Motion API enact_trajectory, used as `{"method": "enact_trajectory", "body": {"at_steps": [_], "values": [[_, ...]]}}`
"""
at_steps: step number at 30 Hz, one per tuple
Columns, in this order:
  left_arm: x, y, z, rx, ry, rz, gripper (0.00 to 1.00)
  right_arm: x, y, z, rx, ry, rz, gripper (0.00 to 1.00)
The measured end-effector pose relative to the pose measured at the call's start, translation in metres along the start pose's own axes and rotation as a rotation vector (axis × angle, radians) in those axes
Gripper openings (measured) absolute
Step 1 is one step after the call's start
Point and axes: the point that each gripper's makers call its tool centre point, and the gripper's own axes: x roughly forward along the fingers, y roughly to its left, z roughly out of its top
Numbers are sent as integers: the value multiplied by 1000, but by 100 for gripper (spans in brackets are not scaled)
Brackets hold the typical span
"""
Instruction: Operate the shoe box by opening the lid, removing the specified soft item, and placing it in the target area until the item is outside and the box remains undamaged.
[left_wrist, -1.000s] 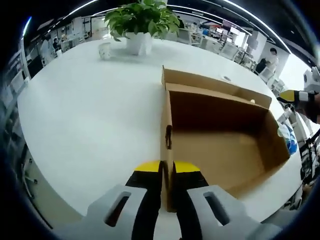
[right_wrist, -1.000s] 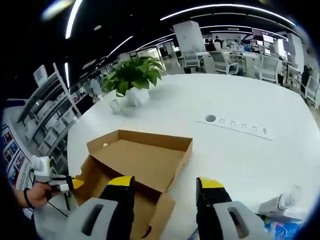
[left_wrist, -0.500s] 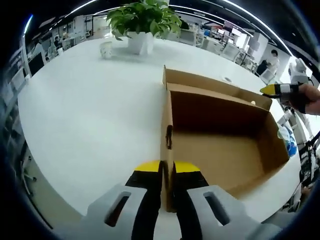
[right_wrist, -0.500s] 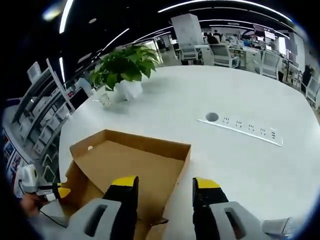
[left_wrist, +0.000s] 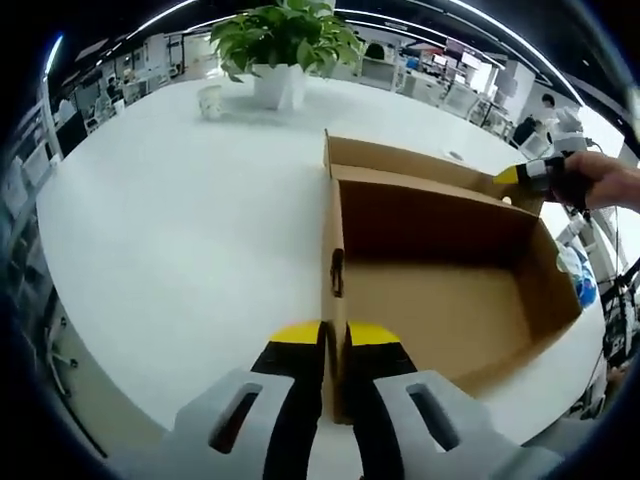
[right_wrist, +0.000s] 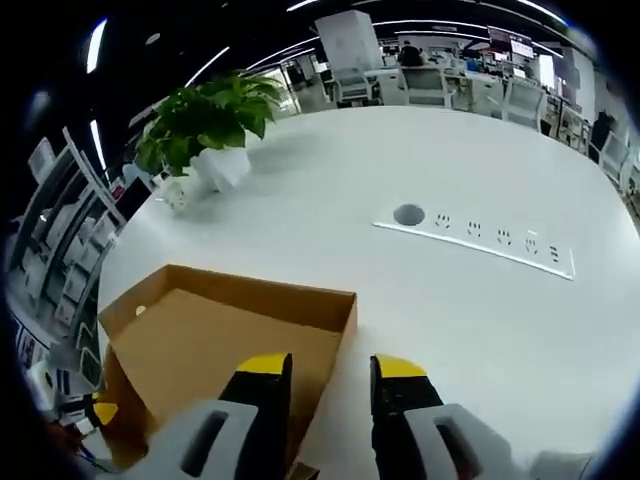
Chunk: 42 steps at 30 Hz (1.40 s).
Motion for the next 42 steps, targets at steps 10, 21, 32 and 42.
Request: {"method": "enact_trajectory", "body": {"at_steps": [10,21,32,42], "values": [[0,-1,-1,17,7,10,5,18,-2,4,-56,52,-32,16],[-1,-1,-2,34,15,13,5,19,-3,3,-111,75,-77,1],[1,0,-2,43,22,20,5,-5,8,25,-111,-4,-85,0],[5,3,-9,36,45,24,4,-31,20,48,-143,-89,-52,0]]}}
